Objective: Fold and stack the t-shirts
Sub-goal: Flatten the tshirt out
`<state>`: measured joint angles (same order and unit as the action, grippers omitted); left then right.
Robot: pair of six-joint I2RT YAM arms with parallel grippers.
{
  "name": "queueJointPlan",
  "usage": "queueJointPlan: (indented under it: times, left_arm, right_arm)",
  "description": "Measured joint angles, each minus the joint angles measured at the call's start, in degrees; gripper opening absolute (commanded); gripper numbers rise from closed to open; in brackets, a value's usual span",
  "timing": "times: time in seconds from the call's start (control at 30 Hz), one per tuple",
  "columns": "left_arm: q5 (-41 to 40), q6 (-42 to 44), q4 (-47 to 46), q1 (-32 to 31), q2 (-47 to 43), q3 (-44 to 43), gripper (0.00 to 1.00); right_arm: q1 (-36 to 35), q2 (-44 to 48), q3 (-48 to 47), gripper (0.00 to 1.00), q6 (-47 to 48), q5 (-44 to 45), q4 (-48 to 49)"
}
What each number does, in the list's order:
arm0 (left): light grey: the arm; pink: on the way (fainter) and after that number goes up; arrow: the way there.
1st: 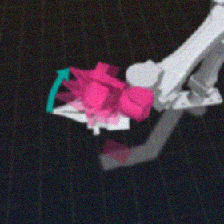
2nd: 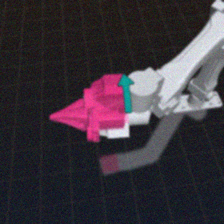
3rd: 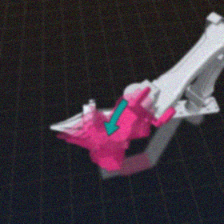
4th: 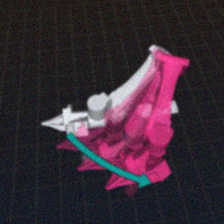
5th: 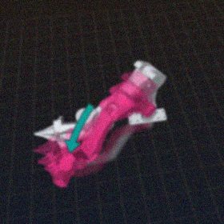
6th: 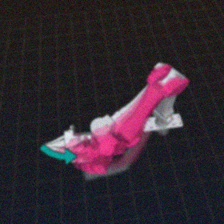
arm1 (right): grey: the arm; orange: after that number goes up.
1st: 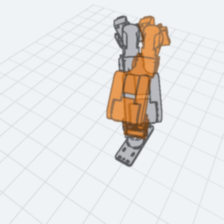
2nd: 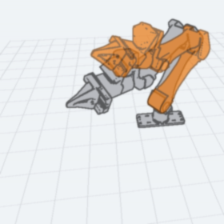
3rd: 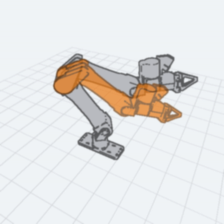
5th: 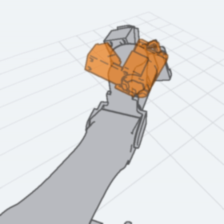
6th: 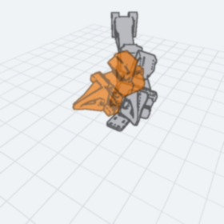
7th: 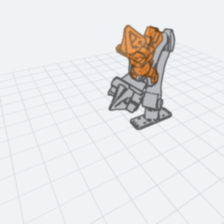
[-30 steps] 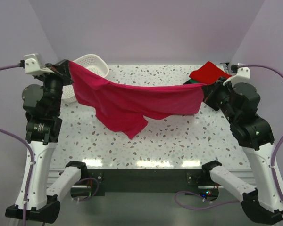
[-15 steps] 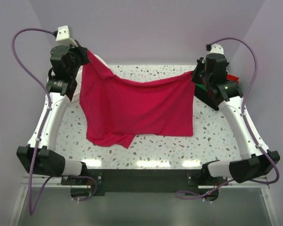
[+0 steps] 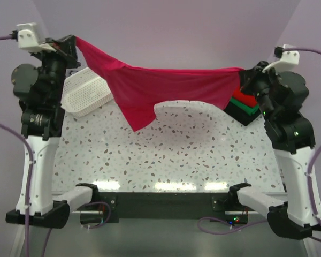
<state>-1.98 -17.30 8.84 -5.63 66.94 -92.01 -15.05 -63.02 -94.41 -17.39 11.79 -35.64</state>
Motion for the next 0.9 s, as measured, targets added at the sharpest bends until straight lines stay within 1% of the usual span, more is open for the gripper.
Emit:
queueJointPlan:
  times: [0.13, 0.27, 0.43, 0.5, 0.63, 0.7, 0.8, 0.9]
  left_arm:
    - [0.02, 1.18, 0.28, 0.00, -6.86, -3.41, 0.00]
    - [0.55, 2.25, 0.37, 0.00, -10.78, -8.63, 0.00]
    - [1.88, 3.54, 0.07, 0.00, -11.65, -15.98, 0.00]
    - [2.84, 3.65, -0.20, 0.00, -11.17, -17.57, 0.00]
    - [4.50, 3.61, -1.60, 0.00, -8.35, -18.16, 0.00]
    - [5.25, 3.56, -3.19, 0.00, -5.60, -16.37, 0.00]
    - [6.80, 3.39, -6.67, 0.00, -0.26, -10.34, 0.00]
    - [9.03, 3.17, -9.27, 0.00, 8.61, -5.70, 0.00]
  right_arm:
    - [0.00, 6.32, -0.50, 0.00, 0.61, -0.59, -0.76]
    - [0.00, 10.71, -2.12, 0.00, 1.16, -0.96, -1.20]
    - [0.00, 13.11, -5.90, 0.00, 1.88, -2.60, -0.85]
    - [0.00, 13.03, -6.99, 0.00, 2.10, -3.04, -0.57]
    - [0.00, 10.99, -7.23, 0.00, 2.40, -2.05, 0.42]
    - [0.02, 8.81, -5.57, 0.00, 2.47, -0.33, 1.75]
    - [0.02, 5.18, 1.05, 0.00, 2.45, 4.02, 5.25]
    - [0.87, 0.17, 9.77, 0.00, 2.27, 8.55, 8.98]
